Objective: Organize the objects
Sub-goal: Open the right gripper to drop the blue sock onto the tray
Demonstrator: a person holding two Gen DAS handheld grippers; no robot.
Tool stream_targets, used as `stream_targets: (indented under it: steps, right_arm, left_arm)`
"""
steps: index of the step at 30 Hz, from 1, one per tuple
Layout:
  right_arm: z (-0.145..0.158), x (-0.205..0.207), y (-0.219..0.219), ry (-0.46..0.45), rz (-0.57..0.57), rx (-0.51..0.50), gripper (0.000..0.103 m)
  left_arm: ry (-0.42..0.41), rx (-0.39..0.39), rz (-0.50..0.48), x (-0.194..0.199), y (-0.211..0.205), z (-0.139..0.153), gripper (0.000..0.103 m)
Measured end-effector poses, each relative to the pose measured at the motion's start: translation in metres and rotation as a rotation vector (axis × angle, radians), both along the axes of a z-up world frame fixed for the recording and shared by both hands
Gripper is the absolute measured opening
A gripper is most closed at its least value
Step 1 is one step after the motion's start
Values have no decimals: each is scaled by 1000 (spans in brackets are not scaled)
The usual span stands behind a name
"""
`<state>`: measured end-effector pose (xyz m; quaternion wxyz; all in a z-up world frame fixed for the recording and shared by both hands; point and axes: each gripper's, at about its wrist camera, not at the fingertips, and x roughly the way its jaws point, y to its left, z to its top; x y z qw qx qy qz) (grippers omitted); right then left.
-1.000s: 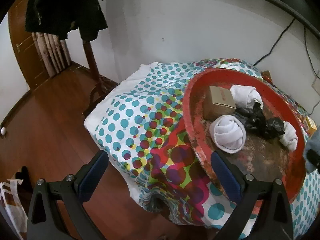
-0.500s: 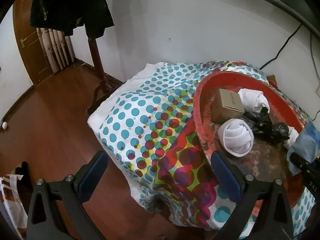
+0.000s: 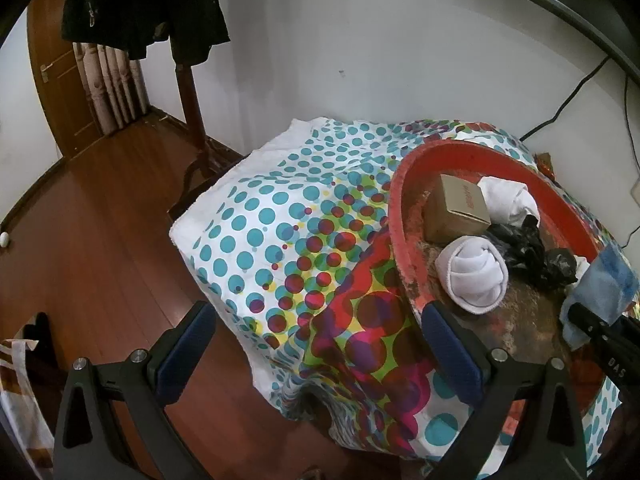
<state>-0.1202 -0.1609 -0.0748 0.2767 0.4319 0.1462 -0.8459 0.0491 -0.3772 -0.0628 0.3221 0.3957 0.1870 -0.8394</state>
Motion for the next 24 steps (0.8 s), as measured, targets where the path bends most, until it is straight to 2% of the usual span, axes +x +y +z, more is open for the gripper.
stream_targets:
  steps: [7, 19, 24]
  right_arm:
    - [6, 7, 1, 35, 18, 7, 40]
    - [30, 21, 32, 48, 15, -79, 42]
    - [40, 24, 62, 53, -28, -153, 42]
  left_arm:
    - [2, 1, -5, 0, 1, 0, 102]
    - [1, -17, -18, -1, 6, 1, 102]
    - [-9, -30, -24, -5, 9, 0, 102]
